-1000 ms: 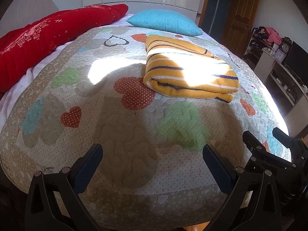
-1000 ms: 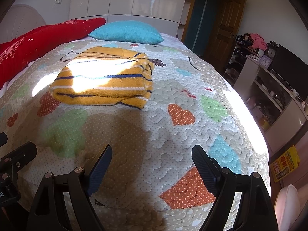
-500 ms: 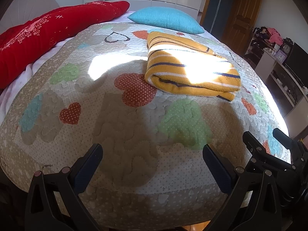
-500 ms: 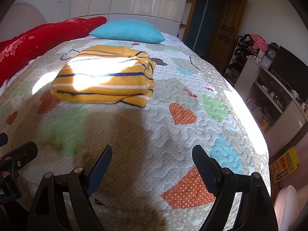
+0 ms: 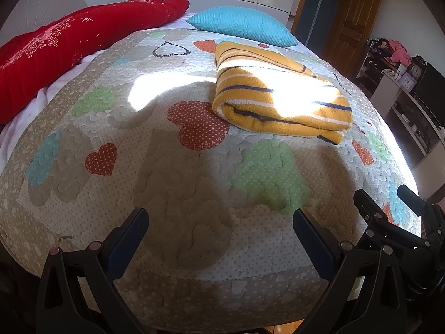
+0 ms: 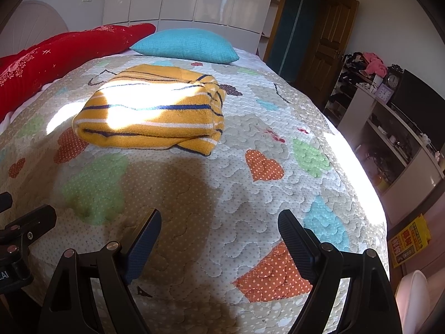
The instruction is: Fold small clothes
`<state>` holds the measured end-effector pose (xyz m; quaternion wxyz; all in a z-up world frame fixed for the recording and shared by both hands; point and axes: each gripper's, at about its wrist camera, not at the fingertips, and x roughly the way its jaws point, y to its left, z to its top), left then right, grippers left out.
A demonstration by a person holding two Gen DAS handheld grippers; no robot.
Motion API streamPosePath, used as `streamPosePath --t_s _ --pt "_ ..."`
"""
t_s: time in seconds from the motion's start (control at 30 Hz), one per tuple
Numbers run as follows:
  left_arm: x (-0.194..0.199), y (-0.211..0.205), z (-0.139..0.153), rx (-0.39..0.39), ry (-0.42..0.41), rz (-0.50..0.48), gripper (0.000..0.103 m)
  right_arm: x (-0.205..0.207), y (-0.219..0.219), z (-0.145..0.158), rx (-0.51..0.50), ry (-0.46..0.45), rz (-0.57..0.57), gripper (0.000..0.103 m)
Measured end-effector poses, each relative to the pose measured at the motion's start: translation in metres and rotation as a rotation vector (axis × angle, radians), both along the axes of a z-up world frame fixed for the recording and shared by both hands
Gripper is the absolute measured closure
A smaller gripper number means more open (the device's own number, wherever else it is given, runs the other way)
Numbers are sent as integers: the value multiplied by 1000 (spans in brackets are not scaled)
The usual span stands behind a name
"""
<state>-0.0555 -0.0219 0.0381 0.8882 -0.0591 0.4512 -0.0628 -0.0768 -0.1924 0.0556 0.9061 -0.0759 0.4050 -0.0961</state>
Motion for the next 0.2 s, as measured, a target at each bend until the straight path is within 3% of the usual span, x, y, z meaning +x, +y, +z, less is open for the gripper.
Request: streamPosePath --t_s 0.2 --pt "2 3 -5 -16 16 -4 0 1 1 -3 -4 6 3 13"
